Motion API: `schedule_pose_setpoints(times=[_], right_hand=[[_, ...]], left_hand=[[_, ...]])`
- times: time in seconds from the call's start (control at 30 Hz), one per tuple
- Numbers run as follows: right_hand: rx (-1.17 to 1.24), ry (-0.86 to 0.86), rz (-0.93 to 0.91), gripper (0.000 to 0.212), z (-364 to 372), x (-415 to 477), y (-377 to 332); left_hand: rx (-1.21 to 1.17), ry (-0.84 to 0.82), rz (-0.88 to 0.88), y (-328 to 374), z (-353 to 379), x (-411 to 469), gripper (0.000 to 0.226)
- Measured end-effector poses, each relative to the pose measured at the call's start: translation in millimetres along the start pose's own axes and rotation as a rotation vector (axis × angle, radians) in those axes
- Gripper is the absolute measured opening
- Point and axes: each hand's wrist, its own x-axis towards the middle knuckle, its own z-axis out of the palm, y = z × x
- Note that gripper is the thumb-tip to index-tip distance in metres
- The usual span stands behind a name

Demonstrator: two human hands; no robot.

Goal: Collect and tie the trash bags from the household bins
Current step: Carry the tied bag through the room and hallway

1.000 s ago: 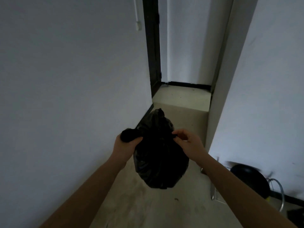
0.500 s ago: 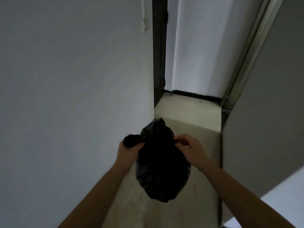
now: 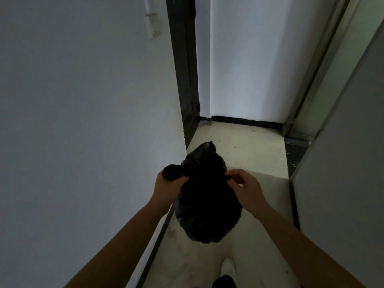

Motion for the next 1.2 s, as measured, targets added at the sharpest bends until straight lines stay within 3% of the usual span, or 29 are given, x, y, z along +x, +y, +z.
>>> schedule_pose_setpoints(times=[0.3, 0.53, 0.73, 0.8, 0.9, 1.03, 1.2], right_hand=[[-0.063, -0.208, 0.063, 0.024, 18, 255, 42], [-0.179, -0.295, 0.141, 0.025, 56, 375, 87], [-0.245, -0.289, 0.300, 0.024, 82, 458, 145], [-0.276, -0.296, 0.346, 0.023, 92, 494, 168], [-0.302, -0.315, 0.400, 0.022, 108, 539, 203], [-0.279, -0.350, 0.502, 0.017, 147, 582, 285], [-0.298, -0.437, 0.545, 0.015, 227, 620, 438]], left_hand=[[0.051, 0.112, -0.175, 2, 47, 221, 0.013], [0.049, 0.181, -0.284, -40, 66, 343, 0.017], [0.041, 0.036, -0.460, -97, 84, 457, 0.028], [0.045, 0.001, -0.508, -111, 91, 498, 0.020], [0.097, -0.047, -0.574, -137, 104, 553, 0.034], [0.216, -0.036, -0.687, -218, 126, 619, 0.034], [0.357, 0.055, -0.744, -381, 154, 680, 0.027]])
